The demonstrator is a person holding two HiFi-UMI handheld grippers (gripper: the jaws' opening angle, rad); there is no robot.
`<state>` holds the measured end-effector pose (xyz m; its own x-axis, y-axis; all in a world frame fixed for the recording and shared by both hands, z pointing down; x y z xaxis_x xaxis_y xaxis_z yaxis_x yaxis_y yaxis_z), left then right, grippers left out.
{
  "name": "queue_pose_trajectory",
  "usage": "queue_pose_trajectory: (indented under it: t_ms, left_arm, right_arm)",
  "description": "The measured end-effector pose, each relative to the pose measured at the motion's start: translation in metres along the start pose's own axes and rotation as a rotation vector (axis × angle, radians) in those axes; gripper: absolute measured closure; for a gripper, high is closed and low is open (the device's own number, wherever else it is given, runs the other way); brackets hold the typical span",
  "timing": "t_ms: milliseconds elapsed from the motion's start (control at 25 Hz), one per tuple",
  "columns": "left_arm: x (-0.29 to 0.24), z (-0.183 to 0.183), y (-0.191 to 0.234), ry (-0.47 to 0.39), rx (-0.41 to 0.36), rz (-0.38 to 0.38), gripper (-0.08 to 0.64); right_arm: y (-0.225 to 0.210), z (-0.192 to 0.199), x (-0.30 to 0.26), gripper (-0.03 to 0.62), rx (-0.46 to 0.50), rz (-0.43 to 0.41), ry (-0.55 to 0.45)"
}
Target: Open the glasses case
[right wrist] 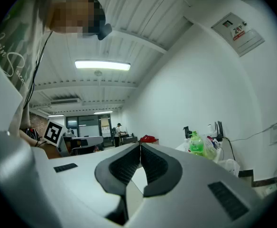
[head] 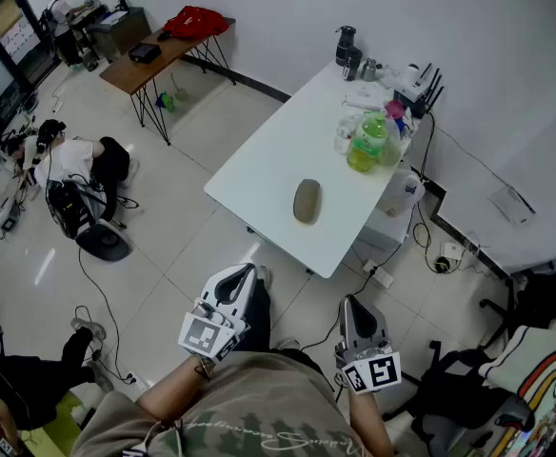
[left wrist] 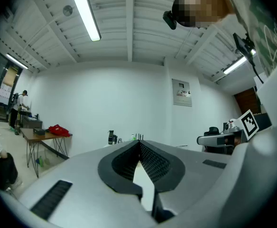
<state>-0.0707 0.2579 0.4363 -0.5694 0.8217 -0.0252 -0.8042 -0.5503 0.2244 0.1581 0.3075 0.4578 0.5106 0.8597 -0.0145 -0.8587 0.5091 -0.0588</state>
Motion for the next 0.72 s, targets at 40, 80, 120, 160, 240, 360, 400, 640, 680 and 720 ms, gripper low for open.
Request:
queue_pose_trajectory:
  t_ms: [40,80,120,160,240,360,400,640,680,720]
  left_arm:
    - [-0.008,0.001,0.006,0.001,0.015,0.014,0.554]
    - [-0.015,0.002,0.012,0.003,0.028,0.027,0.554]
    - [-0.023,0.003,0.019,0.005,0.037,0.037,0.554]
    - [-0.031,0.003,0.026,0.009,0.040,0.044,0.554]
    - [-0.049,0.000,0.042,0.015,0.028,0.056,0.554]
    - [-0.082,-0.005,0.067,0.023,0.005,0.077,0.554]
    - [-0.094,-0.007,0.074,0.024,0.010,0.086,0.554]
    - [-0.153,-0.021,0.125,0.039,0.002,0.139,0.554]
    - [-0.161,-0.022,0.134,0.046,-0.004,0.152,0.554]
    - [-0.167,-0.023,0.141,0.055,-0.005,0.164,0.554]
  right_arm:
    - [-0.002,0.000,-0.007,0.583,0.007,-0.001,0.000]
    - [-0.003,0.001,-0.015,0.583,0.012,-0.001,0.001]
    - [-0.006,0.001,-0.023,0.583,0.015,0.003,0.006]
    - [-0.008,0.002,-0.033,0.583,0.015,0.010,0.013]
    - [-0.013,0.004,-0.056,0.583,0.004,0.023,0.029]
    - [-0.023,0.004,-0.104,0.583,-0.021,0.023,0.044]
    - [-0.027,0.003,-0.121,0.583,-0.031,0.024,0.043]
    - [-0.050,-0.006,-0.199,0.583,-0.037,0.064,0.026]
    - [-0.053,-0.005,-0.209,0.583,-0.040,0.069,0.030]
    - [-0.056,-0.003,-0.219,0.583,-0.041,0.076,0.038]
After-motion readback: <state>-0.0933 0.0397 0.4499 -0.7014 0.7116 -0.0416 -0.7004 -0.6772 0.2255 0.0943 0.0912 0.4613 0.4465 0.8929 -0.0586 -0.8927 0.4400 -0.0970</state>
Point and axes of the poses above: the fingertips, and each gripper's own axes: x backward along the fingers, y to its left, z out of its underside, the point moved 4 cm from there along x, backward along the fingers, and after that the axes turned 7 degrees about x, right-handed, at the moved point
